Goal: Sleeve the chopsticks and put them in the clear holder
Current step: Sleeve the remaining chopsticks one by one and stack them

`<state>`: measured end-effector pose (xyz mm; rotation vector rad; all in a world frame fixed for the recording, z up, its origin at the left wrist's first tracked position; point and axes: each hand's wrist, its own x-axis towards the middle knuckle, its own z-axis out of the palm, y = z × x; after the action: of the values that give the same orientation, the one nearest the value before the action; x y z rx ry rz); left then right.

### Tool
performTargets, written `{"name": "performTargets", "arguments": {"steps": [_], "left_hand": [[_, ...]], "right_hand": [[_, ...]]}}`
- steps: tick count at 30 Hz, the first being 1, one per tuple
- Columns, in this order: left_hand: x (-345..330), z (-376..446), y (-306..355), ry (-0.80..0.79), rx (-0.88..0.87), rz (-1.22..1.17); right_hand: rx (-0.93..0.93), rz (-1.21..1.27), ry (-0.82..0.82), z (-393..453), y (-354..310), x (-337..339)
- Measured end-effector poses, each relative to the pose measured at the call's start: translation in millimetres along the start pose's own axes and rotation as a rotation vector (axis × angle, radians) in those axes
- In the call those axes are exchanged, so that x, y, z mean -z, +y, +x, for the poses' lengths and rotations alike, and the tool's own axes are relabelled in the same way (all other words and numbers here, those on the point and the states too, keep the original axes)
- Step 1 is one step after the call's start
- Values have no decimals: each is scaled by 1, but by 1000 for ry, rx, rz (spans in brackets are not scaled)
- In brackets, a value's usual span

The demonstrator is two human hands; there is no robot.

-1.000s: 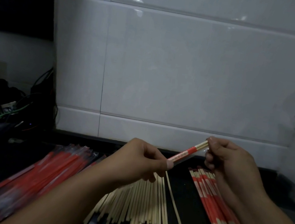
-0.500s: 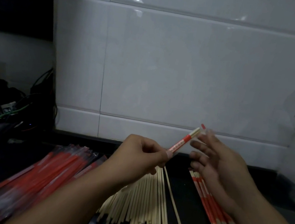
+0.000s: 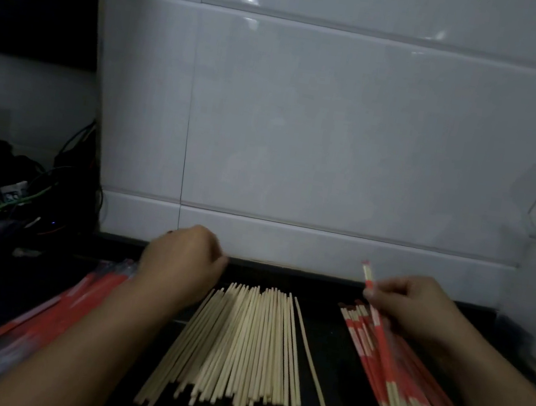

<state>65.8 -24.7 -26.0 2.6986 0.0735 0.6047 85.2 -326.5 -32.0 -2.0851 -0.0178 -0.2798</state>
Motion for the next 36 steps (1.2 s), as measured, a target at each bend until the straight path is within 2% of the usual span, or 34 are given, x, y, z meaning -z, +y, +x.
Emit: {"name": "performTargets", "arguments": {"steps": [2, 4, 6, 9, 12, 15, 18, 23, 27, 31, 36], "left_hand": [[-4, 5, -16, -61, 75, 251], [-8, 6, -26, -158, 131, 380], [-12, 9, -32, -256, 176, 434], [-15, 12, -39, -339, 201, 429], [-19, 15, -42, -308, 188, 415], [-19, 13, -40, -211, 159, 434], [-14, 11, -35, -70, 118, 414], [9, 2, 2, 164, -80, 97], [18, -24, 39, 205, -366, -198], [2, -30, 50, 79, -355, -569], [-3, -27, 52, -27, -273, -873]], "right_hand": [[-51, -208, -75, 6, 12, -3], [-50, -409, -94, 9, 19, -9], [-19, -525, -23, 10, 22, -13], [44, -569, 43, 9, 20, -16], [150, -480, 133, 9, 17, -14], [265, -393, 213, 2, 5, -16], [313, -389, 138, -11, -7, -25], [273, -658, -228, -34, -17, -42], [273, -790, -496, -45, -23, -50], [234, -865, -540, -49, -28, -53], [231, -814, -496, -54, -34, -56]]}}
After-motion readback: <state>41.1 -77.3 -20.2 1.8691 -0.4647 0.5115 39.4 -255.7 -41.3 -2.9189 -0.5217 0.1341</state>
